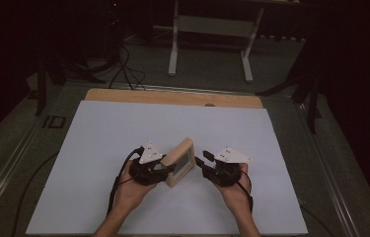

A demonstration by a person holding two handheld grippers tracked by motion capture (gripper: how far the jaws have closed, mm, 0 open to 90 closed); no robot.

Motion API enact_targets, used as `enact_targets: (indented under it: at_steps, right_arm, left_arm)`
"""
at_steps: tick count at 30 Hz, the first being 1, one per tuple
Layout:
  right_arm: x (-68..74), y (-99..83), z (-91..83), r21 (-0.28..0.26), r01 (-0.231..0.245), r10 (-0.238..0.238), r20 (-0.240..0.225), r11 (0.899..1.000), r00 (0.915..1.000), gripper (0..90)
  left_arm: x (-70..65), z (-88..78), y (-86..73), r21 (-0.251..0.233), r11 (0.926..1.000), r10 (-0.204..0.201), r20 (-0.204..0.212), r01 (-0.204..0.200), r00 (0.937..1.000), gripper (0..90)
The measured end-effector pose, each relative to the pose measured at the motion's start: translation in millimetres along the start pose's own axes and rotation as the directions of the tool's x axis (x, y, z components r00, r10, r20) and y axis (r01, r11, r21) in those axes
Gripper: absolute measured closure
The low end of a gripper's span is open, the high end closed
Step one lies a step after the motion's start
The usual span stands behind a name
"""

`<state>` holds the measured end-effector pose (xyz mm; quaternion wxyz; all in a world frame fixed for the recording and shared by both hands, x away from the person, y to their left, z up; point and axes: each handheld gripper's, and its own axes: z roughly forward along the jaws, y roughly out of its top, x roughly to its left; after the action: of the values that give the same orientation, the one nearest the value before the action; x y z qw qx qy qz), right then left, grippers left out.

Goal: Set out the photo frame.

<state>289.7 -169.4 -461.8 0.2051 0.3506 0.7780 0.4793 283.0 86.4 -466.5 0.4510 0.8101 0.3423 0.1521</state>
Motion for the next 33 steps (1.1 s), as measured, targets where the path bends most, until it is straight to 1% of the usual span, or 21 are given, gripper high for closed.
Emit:
enact_targets:
  at_steps: [3, 4, 6, 9, 10, 11, 14, 15, 21, 23, 27, 30, 33]
  right_arm:
    - [0.1, 2.2, -0.1, -0.004, 0.001, -0.001, -0.003, 1.0, 1.0, 60.9]
    - [0.0, 3.9, 0.0, -0.006, 0.003, -0.003, -0.008, 1.0, 1.0, 61.4]
    - [0.0, 10.1, 0.3, -0.015, 0.016, -0.016, -0.005, 1.0, 0.9999, 62.0]
    - [-0.2, 14.6, 0.7, -0.03, 0.017, -0.017, 0.0, 0.999, 0.9999, 62.0]
    - [-0.6, 16.2, 1.2, -0.034, 0.017, -0.017, 0.003, 0.999, 0.9998, 62.1]
    - [-2.8, 20.7, 5.0, -0.041, 0.011, -0.011, 0.009, 0.999, 0.9999, 62.7]
    - [-5.2, 25.6, 11.9, -0.036, 0.013, -0.012, 0.021, 0.999, 0.9997, 63.1]
    - [-5.2, 25.6, 11.9, -0.036, 0.013, -0.012, 0.021, 0.999, 0.9997, 63.1]
    - [-8.9, 33.6, 27.1, -0.033, -0.001, 0.002, 0.041, 0.999, 0.9992, 64.7]
    - [-9.1, 35.7, 31.2, -0.041, 0.006, -0.005, 0.042, 0.999, 0.9991, 67.9]
    - [-8.3, 40.0, 39.6, -0.036, 0.021, -0.019, 0.049, 0.999, 0.9986, 79.9]
    - [-6.4, 43.4, 44.8, -0.025, 0.042, -0.04, 0.056, 0.999, 0.9976, 83.3]
    - [-3.9, 46.1, 49.8, -0.006, 0.078, -0.077, 0.069, 0.997, 0.9947, 85.9]
  left_arm:
    - [0.2, -1.0, 0.1, 0.003, 1.0, 0.009, -0.002, -0.009, 1.0, 57.2]
    - [0.4, -1.9, 0.0, 0.004, 0.9998, 0.02, -0.004, -0.02, 0.9998, 57.2]
    - [0.2, -2.3, -0.1, 0.004, 0.9996, 0.028, -0.005, -0.028, 0.9996, 57.6]
    - [0.0, -2.5, -0.2, 0.003, 0.9993, 0.036, -0.006, -0.036, 0.9993, 57.9]
    - [-0.7, -2.6, -0.4, 0.002, 0.9986, 0.052, -0.003, -0.052, 0.9986, 57.9]
    - [-1.0, -2.6, -0.5, 0.001, 0.9982, 0.059, 0.0, -0.059, 0.9982, 58.1]
    - [-1.8, -2.5, -1.1, -0.005, 0.9965, 0.083, 0.005, -0.083, 0.9965, 58.5]
    - [-1.8, -2.5, -1.1, -0.005, 0.9965, 0.083, 0.005, -0.083, 0.9965, 58.6]
    - [-3.2, -2.4, -1.5, -0.007, 0.9947, 0.103, 0.009, -0.103, 0.9946, 59.0]
    - [-4.0, -2.4, -1.8, -0.006, 0.9927, 0.121, 0.008, -0.121, 0.9927, 59.1]
    - [-5.1, -2.2, -2.1, -0.008, 0.9921, 0.125, 0.009, -0.125, 0.9921, 59.2]
    - [-5.5, -2.2, -2.2, -0.007, 0.9918, 0.128, 0.01, -0.128, 0.9918, 59.2]
    - [-6.5, -2.1, -2.5, -0.007, 0.9911, 0.133, 0.009, -0.133, 0.9911, 59.3]
